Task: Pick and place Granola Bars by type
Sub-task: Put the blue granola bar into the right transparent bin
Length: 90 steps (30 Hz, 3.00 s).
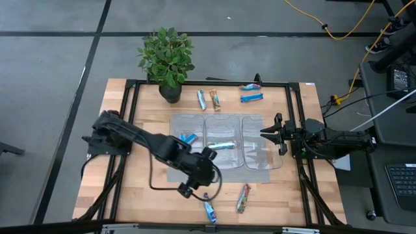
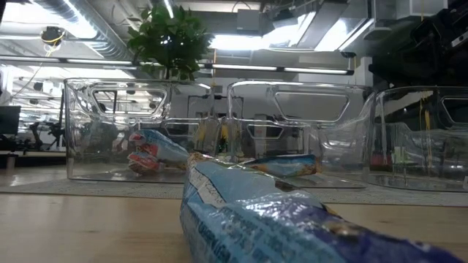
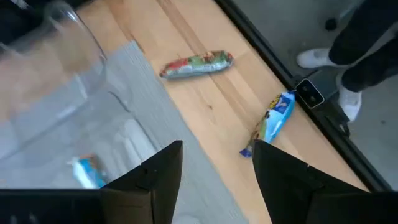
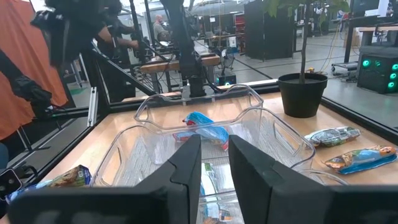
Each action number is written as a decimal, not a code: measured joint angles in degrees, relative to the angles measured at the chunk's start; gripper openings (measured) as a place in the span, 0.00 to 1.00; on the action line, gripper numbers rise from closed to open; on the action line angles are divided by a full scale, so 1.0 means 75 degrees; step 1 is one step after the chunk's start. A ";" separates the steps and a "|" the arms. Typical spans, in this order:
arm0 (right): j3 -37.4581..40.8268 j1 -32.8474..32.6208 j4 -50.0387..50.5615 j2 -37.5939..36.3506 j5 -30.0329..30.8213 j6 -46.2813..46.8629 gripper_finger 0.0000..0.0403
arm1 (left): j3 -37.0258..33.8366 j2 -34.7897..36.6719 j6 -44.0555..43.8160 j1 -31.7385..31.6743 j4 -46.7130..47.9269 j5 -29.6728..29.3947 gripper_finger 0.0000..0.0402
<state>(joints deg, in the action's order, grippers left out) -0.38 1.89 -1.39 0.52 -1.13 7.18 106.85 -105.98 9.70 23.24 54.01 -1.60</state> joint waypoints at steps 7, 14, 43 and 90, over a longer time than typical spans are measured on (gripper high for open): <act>0.0000 0.0001 0.0000 0.0001 0.0000 -0.0008 0.21 | 0.0143 -0.0758 -0.0588 0.0170 0.0357 0.0406 0.57; -0.0001 -0.0001 -0.0002 -0.0001 0.0001 -0.0001 0.21 | 0.0146 -0.1467 -0.0595 0.0421 0.0354 -0.0059 0.62; -0.0001 0.0002 -0.0002 -0.0001 -0.0002 -0.0006 0.21 | 0.0136 -0.3302 -0.1003 0.0558 -0.0925 0.1016 0.56; 0.0001 0.0000 -0.0003 -0.0001 0.0001 -0.0009 0.21 | 0.0904 -0.1558 -0.3611 0.0274 -0.0399 -0.0629 0.05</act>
<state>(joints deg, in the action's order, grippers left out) -0.37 1.90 -1.41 0.51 -1.13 7.11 113.62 -117.66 -17.39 25.29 51.01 -6.32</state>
